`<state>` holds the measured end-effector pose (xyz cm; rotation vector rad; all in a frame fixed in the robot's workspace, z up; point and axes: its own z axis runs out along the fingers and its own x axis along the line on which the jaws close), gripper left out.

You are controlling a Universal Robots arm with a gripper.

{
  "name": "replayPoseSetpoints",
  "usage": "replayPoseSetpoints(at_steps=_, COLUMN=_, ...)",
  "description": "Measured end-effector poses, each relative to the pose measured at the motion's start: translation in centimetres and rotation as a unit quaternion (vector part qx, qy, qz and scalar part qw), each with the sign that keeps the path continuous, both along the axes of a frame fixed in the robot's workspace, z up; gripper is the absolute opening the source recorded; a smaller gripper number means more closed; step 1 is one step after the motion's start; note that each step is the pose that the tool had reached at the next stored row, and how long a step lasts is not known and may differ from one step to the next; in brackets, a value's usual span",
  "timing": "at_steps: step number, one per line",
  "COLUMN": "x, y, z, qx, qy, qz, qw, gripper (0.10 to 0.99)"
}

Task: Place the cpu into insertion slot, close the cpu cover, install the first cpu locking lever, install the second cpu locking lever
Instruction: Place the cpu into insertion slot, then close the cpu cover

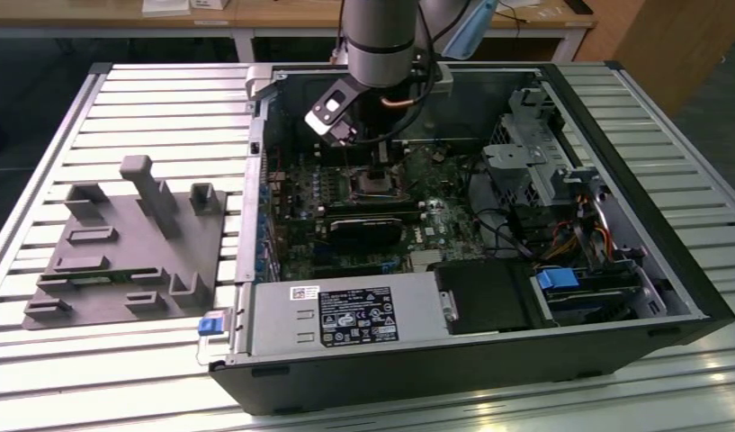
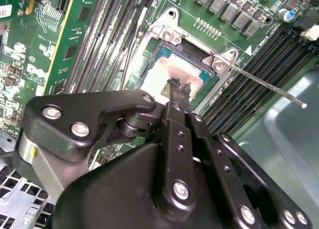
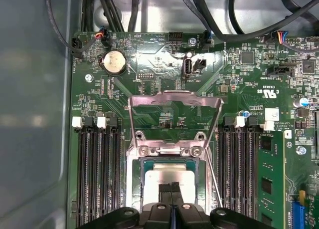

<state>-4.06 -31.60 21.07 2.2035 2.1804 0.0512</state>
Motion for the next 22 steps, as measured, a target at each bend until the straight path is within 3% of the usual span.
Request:
replayPoseSetpoints(at_steps=15, x=0.0, y=0.0, z=0.49, qx=0.0014, qy=0.0005, qz=0.0, qw=1.0, gripper=0.122)
replayPoseSetpoints(at_steps=22, x=0.01, y=0.0, z=1.21, qx=0.0014, qy=0.0005, qz=0.0, qw=1.0, gripper=0.122)
